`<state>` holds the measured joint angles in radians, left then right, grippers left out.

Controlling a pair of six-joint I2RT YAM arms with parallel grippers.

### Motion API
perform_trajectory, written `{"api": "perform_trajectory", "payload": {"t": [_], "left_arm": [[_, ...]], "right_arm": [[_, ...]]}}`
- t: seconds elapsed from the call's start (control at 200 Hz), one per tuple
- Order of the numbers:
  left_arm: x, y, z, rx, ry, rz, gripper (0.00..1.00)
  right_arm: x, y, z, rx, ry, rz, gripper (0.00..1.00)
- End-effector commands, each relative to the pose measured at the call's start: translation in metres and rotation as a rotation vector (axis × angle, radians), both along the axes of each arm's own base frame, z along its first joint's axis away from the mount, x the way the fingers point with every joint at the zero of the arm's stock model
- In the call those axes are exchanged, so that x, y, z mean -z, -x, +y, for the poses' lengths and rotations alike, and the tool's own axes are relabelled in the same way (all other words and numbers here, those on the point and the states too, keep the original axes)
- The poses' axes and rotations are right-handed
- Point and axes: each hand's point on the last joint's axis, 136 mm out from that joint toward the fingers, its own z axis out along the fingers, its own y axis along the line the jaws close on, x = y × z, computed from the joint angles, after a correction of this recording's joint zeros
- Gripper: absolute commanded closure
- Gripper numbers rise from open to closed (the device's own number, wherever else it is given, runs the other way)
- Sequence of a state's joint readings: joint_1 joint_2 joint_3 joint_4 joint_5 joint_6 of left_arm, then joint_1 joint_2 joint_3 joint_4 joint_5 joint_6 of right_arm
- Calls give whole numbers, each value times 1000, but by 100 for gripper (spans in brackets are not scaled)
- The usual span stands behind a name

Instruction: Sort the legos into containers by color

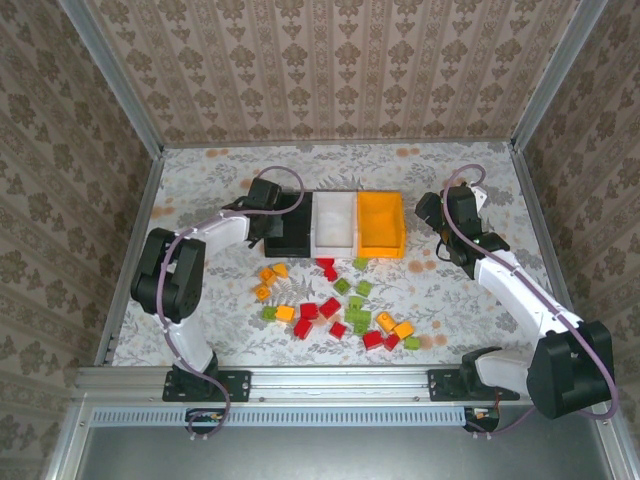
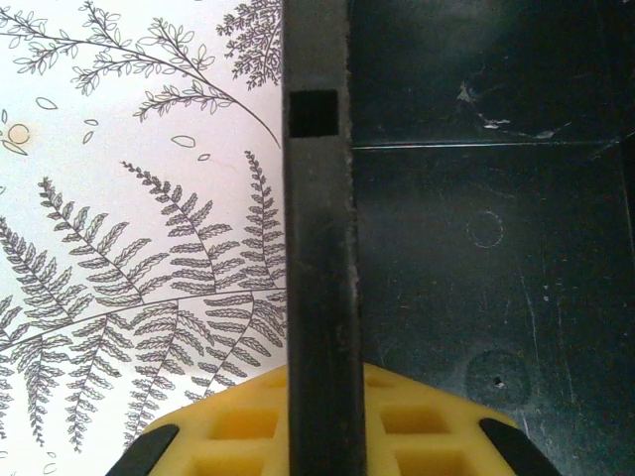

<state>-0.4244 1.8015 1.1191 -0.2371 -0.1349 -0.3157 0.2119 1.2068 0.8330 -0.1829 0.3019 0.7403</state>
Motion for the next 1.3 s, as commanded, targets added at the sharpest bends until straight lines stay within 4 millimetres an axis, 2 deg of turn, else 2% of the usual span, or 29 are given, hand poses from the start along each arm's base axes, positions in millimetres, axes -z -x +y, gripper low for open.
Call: {"api": "perform_trajectory", "payload": {"t": [0.0, 0.125, 0.205, 0.275, 0.53, 0.705, 0.8, 0.93, 1.055, 1.12, 1.17, 1.21, 1.275, 1.295], "left_arm": [[-2, 4, -4, -35, 47, 10, 100], [-14, -21, -14, -63, 100, -3, 100], [-16, -33, -19, -33, 55, -6, 100], [-14, -37, -16, -22, 10, 7, 100], [-2, -22, -9, 4, -17, 23, 100], [1, -19, -3, 7, -36, 38, 100], [-1, -15, -2, 11, -23, 31, 86], [-8, -13, 2, -1, -20, 9, 59], [-26, -12, 4, -20, 4, -20, 44], [-47, -11, 3, -31, 53, -63, 38], [-71, -8, 1, -41, 110, -114, 34], [-88, -4, -2, -43, 170, -151, 16], [-117, 7, -11, -34, 284, -214, 2], [-125, 11, -13, -30, 315, -233, 0]], "right_arm": [[0, 2, -2, 1, -6, -5, 15], [-2, 2, -3, 4, -3, -4, 15], [-3, 3, -3, 4, 0, -3, 15], [-4, 4, -4, 6, 2, -3, 15], [-5, 4, -1, -9, -5, -7, 15], [-4, 7, 3, -27, -17, 9, 15], [0, 10, 6, -47, -25, 24, 15], [3, 13, 14, -86, -45, 53, 14], [5, 17, 25, -139, -53, 88, 14], [5, 20, 33, -186, -54, 106, 14], [5, 24, 42, -230, -52, 125, 14], [8, 27, 51, -268, -48, 144, 14], [16, 34, 70, -343, -44, 175, 14], [20, 37, 76, -363, -43, 185, 14]]}}
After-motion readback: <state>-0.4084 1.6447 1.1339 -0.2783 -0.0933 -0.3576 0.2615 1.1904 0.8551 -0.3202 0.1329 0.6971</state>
